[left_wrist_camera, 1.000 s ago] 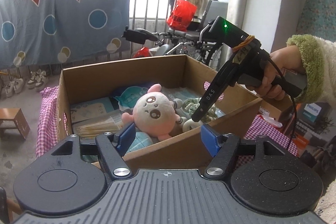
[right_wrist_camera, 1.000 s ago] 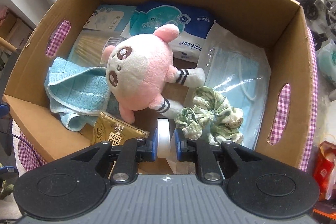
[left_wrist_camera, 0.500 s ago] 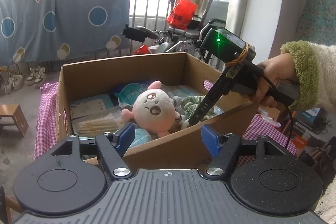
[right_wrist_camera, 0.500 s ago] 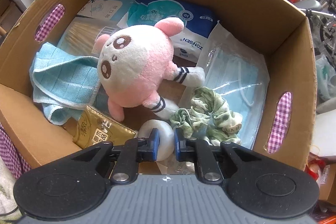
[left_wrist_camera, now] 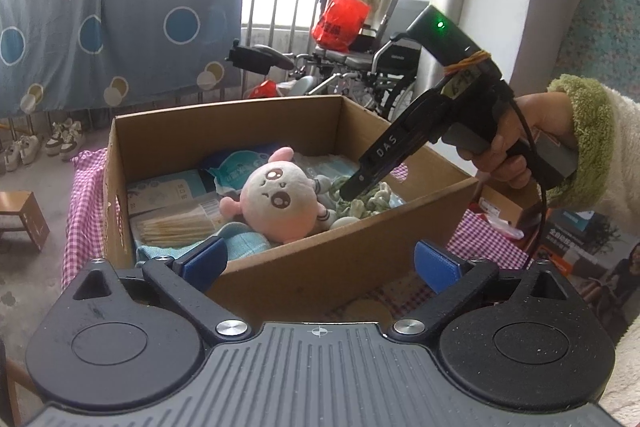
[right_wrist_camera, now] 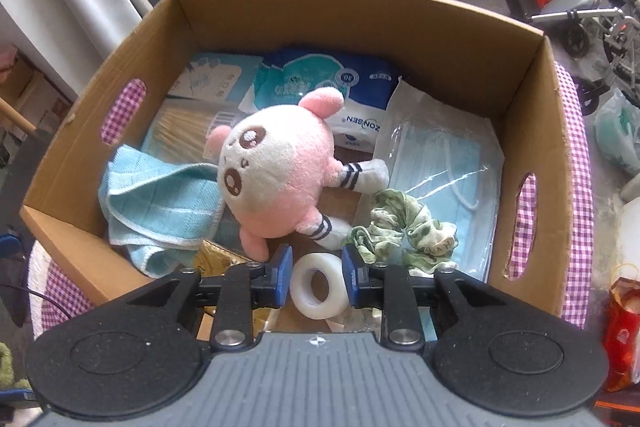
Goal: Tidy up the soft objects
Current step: 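Lift the tape roll into the box and open the right gripper, then move the right gripper to the round tan sponge and grasp it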
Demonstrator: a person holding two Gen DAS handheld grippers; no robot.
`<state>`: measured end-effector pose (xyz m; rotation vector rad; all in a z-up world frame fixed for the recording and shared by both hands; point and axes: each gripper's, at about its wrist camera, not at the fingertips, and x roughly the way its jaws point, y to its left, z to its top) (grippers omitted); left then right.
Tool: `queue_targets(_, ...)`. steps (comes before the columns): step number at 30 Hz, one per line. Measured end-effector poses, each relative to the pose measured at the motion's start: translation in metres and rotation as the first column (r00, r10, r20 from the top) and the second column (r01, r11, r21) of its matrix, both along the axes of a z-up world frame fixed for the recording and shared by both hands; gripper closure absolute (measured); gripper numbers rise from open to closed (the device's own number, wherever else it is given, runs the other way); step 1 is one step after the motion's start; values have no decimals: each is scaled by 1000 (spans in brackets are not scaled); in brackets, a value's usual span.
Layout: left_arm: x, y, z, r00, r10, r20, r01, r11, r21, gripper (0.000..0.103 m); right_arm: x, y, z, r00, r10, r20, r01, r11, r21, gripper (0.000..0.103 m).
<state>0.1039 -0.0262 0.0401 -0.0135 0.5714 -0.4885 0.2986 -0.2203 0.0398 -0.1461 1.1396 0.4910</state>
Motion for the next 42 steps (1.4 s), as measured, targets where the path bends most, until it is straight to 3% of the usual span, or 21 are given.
queue_targets(3,-4,-1,1,1000,4,-10,-4,1000,-13,2,-19,-8,20,997,-21,68,17,998,61,48)
queue_targets(5,-8,-1,2,1000,8,-20,-8,1000,-19,2,-34,-14,35,993,-36,111,24,994,109,48)
queue_targets(9,-17,0,4,999,26,-26,-26,999,-19,2,-70,-25,56,984,-73,163,36,975,218,36)
queue_targets(16,-33,1,5,998,37,-41,-37,999,-15,2,-137,-44,72,967,-157,200,72,924,377,33)
queue_targets(22,-43,-9,-5,997,34,-72,-32,999,39,2,-176,-52,42,972,-212,98,139,864,484,32)
queue_targets(28,-43,-20,-30,989,47,-141,-30,993,118,2,-189,-48,1,972,-236,3,199,826,527,32)
queue_targets(34,-34,-35,-53,979,31,-201,1,987,159,3,-187,-40,-24,965,-261,-13,235,849,474,32)
queue_targets(42,-15,-70,-70,983,-35,-178,82,961,263,10,-168,-35,-50,965,-261,3,237,879,413,36)
